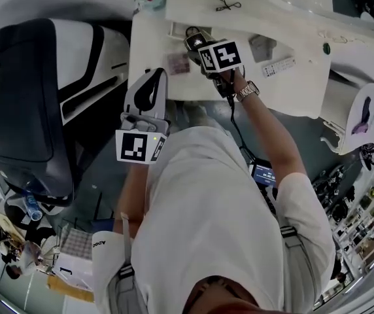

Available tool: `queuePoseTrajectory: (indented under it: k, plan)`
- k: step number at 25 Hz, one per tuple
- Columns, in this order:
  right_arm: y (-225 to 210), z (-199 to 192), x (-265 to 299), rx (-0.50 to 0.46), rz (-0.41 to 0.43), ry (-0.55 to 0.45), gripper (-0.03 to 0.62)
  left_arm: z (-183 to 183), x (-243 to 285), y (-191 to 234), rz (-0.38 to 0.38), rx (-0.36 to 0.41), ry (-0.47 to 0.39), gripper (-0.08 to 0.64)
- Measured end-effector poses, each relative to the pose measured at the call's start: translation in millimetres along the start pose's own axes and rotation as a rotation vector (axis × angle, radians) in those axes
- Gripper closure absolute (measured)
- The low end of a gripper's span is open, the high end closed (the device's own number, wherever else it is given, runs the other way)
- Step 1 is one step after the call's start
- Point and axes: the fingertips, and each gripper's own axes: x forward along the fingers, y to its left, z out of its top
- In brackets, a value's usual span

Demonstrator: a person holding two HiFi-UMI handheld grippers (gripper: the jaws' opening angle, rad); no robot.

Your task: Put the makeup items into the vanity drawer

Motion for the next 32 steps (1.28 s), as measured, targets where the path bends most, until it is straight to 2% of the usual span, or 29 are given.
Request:
queuePoseTrajectory:
  k: [9, 14, 18, 23, 32]
  plan:
    - [3, 2, 33, 0.081, -0.001, 0.131, 0.288, -5, -22, 45, 0.021, -0.041, 0.000, 0.554]
    - [-7, 14, 43, 0.123, -0.048, 0.152, 0.287, 3, -17, 62, 0.003, -0.038, -0.011, 0.554]
    - [-13, 24, 50, 0.162, -0.081, 0.143, 0.287, 4, -14, 77, 0.001, -0.036, -0.007, 0.554]
    - [-17, 34, 56, 0.229, -0.084, 0.100, 0.286, 4, -12, 92, 0.008, -0.044, 0.000, 0.554]
    - [-14, 37, 55, 0.215, -0.085, 0.076, 0.267, 3, -3, 94, -0.016, -0.045, 0.005, 0.554]
